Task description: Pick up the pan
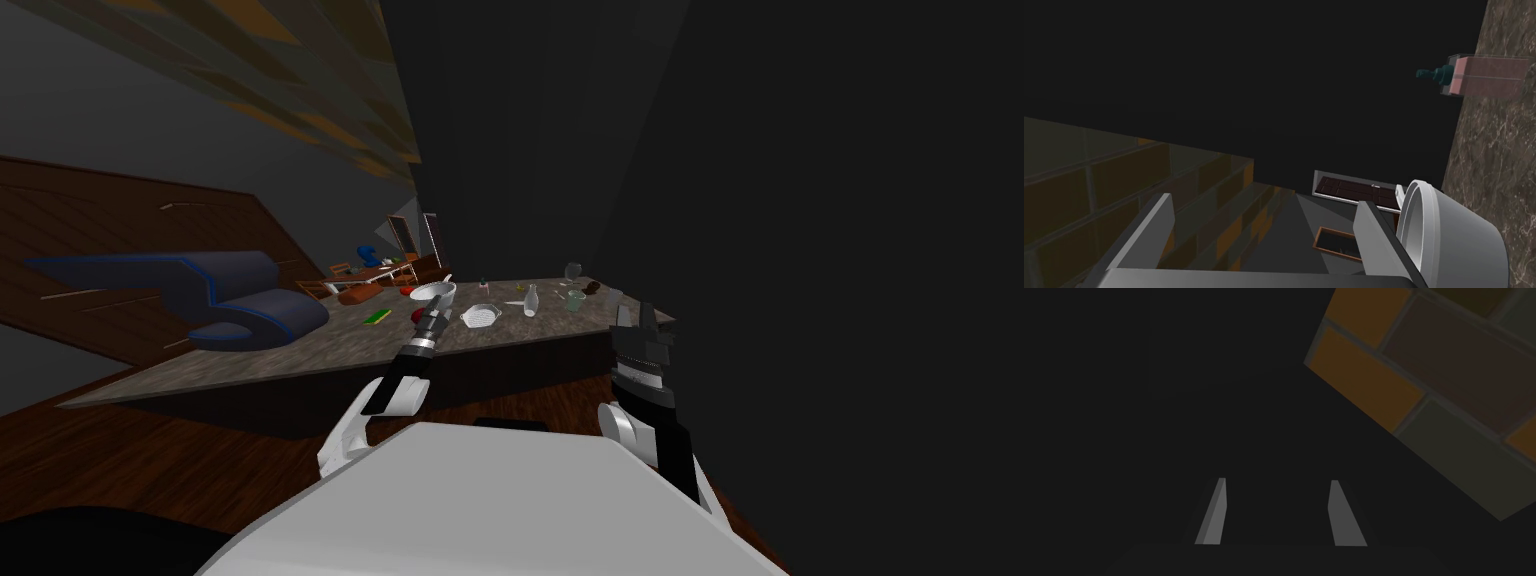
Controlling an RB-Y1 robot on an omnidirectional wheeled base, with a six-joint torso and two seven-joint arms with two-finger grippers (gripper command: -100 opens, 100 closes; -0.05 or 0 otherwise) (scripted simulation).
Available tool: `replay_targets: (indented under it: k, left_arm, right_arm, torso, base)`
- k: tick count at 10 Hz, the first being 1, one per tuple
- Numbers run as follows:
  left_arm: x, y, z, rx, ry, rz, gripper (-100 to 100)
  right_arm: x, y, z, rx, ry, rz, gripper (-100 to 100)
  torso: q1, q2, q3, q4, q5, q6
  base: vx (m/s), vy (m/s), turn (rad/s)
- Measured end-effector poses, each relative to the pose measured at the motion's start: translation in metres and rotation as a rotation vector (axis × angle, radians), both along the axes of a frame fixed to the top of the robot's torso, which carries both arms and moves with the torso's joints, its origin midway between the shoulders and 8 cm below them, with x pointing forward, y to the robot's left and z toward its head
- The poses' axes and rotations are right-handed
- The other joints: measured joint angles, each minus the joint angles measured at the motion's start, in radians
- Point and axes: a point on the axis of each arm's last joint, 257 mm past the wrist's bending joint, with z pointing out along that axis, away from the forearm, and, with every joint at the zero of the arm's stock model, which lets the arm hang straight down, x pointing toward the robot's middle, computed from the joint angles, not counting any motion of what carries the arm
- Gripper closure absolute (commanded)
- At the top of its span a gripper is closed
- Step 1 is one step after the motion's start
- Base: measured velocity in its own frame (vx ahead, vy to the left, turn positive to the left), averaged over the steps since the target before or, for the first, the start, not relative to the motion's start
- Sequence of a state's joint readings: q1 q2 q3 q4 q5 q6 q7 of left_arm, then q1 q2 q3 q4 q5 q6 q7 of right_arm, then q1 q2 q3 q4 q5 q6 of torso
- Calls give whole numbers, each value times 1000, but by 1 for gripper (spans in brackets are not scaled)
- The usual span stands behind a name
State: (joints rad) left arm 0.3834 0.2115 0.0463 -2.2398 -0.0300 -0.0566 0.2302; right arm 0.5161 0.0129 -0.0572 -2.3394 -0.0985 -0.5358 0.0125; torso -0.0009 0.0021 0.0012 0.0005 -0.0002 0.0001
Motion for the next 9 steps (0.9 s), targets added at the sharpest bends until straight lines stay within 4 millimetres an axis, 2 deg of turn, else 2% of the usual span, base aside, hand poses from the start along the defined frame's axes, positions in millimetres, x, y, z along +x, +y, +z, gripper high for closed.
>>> replay_targets:
  k: [9]
  left_arm:
    - [26,29,-46,-34,205,59,-100]
  right_arm:
    - [0,0,0,0,0,0,0]
  torso:
    - [0,-1,-1,0,0,0]
  base:
    - [-17,-11,-41]
